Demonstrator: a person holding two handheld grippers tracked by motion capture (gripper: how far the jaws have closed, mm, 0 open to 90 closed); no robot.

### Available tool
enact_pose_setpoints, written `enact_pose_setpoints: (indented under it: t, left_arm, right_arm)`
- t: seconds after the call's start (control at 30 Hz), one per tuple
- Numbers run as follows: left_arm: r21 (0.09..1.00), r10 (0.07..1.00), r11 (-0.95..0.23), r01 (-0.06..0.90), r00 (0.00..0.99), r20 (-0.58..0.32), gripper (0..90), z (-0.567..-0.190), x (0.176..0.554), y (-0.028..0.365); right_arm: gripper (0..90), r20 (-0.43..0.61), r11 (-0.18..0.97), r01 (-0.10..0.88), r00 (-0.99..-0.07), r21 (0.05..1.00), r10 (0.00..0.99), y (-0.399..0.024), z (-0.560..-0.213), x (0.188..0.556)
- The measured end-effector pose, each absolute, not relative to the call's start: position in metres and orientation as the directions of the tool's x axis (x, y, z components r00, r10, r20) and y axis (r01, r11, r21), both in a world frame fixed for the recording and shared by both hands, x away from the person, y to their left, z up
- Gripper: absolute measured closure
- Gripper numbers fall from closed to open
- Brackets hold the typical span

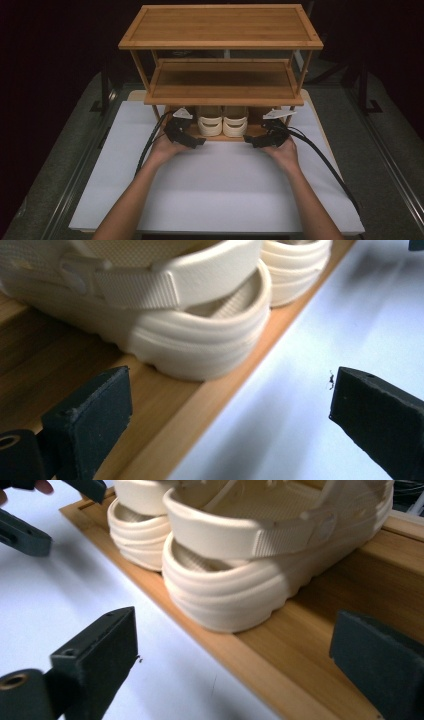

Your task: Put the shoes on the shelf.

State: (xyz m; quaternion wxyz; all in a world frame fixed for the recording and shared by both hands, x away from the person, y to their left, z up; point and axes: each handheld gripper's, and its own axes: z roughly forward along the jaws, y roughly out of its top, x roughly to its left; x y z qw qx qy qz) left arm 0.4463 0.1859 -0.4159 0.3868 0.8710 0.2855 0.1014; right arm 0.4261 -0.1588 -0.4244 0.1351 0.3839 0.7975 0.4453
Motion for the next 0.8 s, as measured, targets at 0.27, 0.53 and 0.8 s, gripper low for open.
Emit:
enact_pose_setpoints:
  t: [0.27, 0.53, 0.8]
  left_arm:
    - [0.74, 0.58, -0.527, 0.418, 0.814, -0.047, 2.7, -0.411, 0.417, 0.207]
    - [0.754, 0.597, -0.515, 0.407, 0.802, -0.026, 2.7, -0.403, 0.385, 0.235]
    - [0.761, 0.624, -0.505, 0.406, 0.782, -0.003, 2.8, -0.398, 0.354, 0.266]
  right_arm:
    - [3.3, 0.111, 0.316, 0.49, -0.662, 0.813, 0.741, -0.178, -0.418, 0.401]
    - [3.4, 0.11, 0.293, 0.492, -0.637, 0.82, 0.763, -0.208, -0.417, 0.374]
    - [3.4, 0.114, 0.281, 0.515, -0.608, 0.81, 0.786, -0.238, -0.423, 0.342]
